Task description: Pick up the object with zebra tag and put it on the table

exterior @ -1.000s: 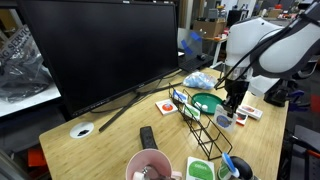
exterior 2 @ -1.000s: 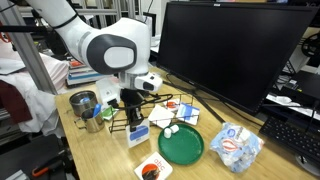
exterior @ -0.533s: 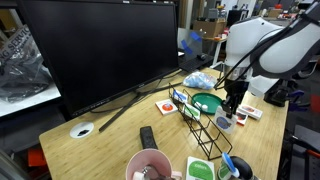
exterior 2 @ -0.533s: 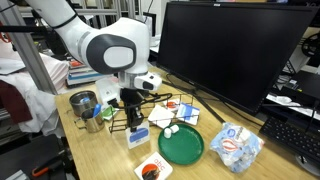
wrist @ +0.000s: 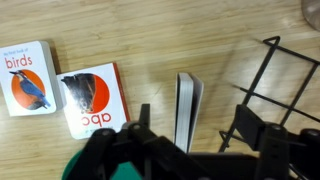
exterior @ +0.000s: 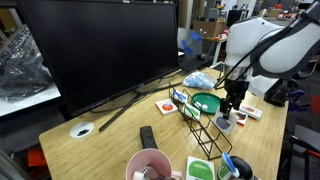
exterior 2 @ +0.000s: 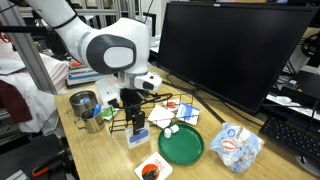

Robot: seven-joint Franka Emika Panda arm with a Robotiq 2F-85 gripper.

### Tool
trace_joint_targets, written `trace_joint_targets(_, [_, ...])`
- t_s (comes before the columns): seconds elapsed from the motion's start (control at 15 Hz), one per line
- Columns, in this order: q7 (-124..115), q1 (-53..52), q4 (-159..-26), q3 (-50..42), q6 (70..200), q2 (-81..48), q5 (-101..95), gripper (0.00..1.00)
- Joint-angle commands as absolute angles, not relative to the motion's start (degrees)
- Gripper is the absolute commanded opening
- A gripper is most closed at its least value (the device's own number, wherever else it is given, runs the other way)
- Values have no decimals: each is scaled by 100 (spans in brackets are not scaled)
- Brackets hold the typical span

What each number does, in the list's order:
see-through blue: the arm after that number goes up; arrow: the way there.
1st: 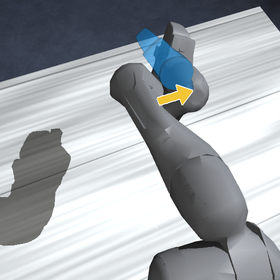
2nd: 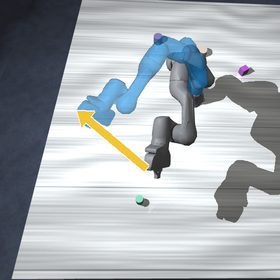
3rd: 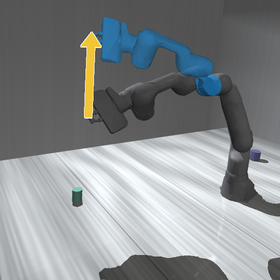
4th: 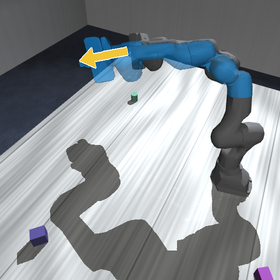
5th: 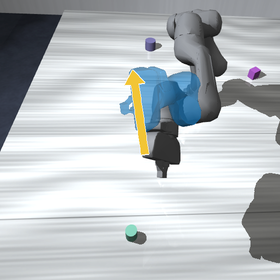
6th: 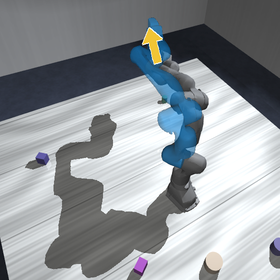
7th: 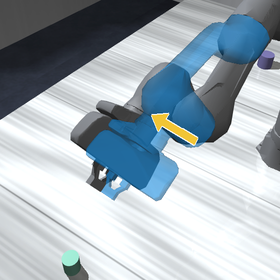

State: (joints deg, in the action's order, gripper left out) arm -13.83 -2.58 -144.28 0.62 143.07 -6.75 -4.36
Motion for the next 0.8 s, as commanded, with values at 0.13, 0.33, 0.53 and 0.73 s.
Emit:
trace_joint_targets(0.13, [-1207,-248,-14439,72,14377,-669,-355,100])
trace_joint_targets(0.33, [-1319,-266,-14420,54,14293,-673,-422,100])
trace_joint_targets(0.53, [-1259,-264,-14420,57,14293,-673,-397,100])
trace_joint_targets(0.73, [-1251,-263,-14420,57,14293,-673,-396,100])
